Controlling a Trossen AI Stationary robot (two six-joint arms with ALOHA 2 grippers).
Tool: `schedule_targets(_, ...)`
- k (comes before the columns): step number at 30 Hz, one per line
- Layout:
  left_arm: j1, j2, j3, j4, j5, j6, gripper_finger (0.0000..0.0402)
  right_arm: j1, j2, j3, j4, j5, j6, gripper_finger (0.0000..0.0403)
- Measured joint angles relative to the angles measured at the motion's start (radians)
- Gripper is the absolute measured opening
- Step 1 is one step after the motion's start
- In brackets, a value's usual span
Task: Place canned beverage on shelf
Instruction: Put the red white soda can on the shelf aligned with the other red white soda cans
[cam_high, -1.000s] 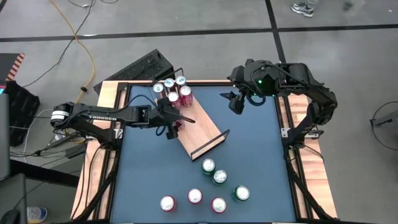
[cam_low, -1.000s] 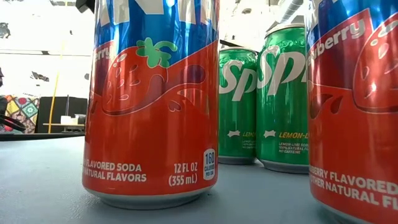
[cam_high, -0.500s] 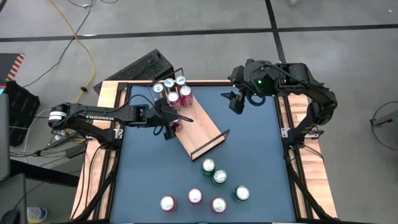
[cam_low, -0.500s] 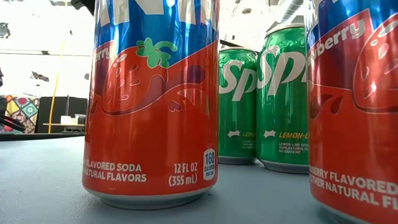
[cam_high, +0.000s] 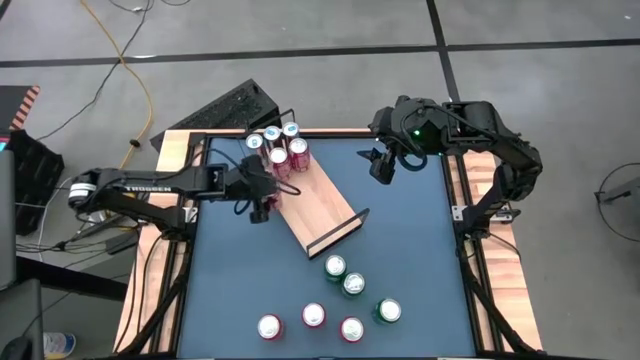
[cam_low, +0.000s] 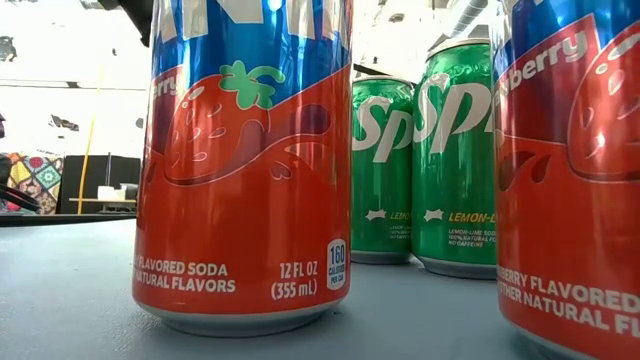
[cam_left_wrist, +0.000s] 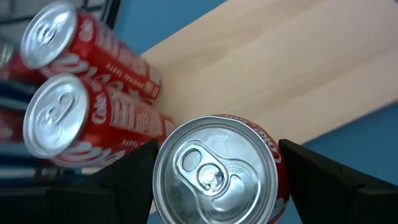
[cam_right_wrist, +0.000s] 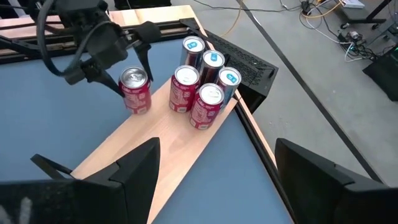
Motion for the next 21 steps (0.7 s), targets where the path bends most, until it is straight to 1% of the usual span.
schedule_targets(2, 0.019, -0.012, 0.000, 0.000, 0.048, 0.058, 0.0280, 0.000, 0.000, 0.000, -0.002, 0.000, 0.000, 0.0299)
schedule_targets(6, 0.064, -0.028, 0.000, 0.000, 0.108, 0.167, 0.0280, 0.000, 0.000, 0.000, -0.004, -0.001, 0.001, 0.0299)
schedule_targets(12, 0.148, -0.069, 0.000, -0.003, 0.220, 0.262, 0.0279, 0.000, 0.000, 0.000, -0.007, -0.007, 0.022, 0.0299)
schedule_targets(16, 0.192, -0.076, 0.000, -0.004, 0.235, 0.324, 0.0279, 0.000, 0.000, 0.000, -0.014, -0.008, 0.023, 0.0299)
schedule_targets(21, 0.231, -0.075, 0.000, -0.056, 0.259, 0.367, 0.0279, 0.000, 0.000, 0.000, -0.028, -0.008, 0.046, 0.0299)
